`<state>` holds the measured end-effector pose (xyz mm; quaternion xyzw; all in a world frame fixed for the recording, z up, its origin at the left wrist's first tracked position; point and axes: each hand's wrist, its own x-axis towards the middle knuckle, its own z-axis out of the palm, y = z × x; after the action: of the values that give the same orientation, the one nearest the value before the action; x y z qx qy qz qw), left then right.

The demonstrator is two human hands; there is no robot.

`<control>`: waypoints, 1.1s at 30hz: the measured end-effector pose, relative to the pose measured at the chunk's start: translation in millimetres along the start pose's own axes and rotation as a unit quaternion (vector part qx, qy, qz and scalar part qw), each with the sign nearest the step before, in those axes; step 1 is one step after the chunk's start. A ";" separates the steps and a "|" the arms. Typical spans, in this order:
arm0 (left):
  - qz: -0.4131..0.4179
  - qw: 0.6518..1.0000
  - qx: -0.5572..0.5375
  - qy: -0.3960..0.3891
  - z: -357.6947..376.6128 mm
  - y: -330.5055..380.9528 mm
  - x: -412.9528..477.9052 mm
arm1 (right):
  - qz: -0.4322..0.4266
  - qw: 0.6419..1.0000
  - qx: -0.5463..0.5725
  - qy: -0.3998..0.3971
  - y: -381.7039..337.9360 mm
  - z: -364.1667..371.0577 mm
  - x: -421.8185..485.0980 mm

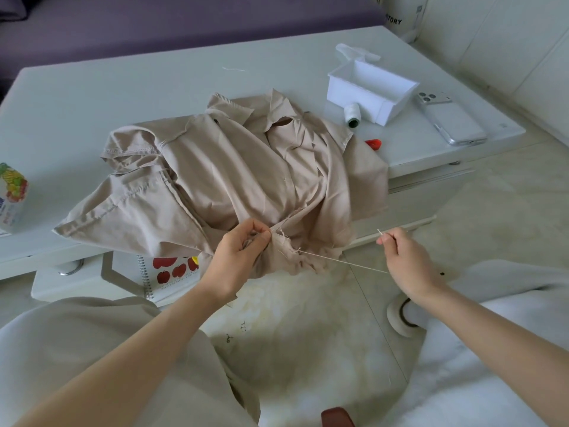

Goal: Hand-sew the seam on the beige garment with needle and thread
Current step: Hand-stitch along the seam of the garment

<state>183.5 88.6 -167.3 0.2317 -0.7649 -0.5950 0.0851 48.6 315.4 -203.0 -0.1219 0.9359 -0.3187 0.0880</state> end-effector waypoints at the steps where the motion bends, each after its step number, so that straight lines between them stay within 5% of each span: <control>1: 0.002 1.000 -0.004 0.001 0.5 0.3 -0.2 | -0.017 1.000 -0.008 -0.019 -4.9 0.8 -1.4; 8: 0.010 1.000 -0.009 -0.006 -0.6 3.4 -3.4 | -0.097 0.949 0.216 -0.209 -80.0 29.5 -26.2; 11: 0.013 1.000 -0.008 -0.006 -3.0 4.5 -4.6 | -0.104 0.935 0.220 -0.256 -99.8 32.5 -30.3; 33: -0.037 0.994 0.029 -0.096 -2.4 8.8 -10.2 | -0.107 0.961 0.123 -0.223 -83.6 19.5 -25.6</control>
<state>191.2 92.7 -156.8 0.2044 -0.7774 -0.5947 -0.0178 92.2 247.3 -164.4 -0.2777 0.8275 -0.4034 0.2745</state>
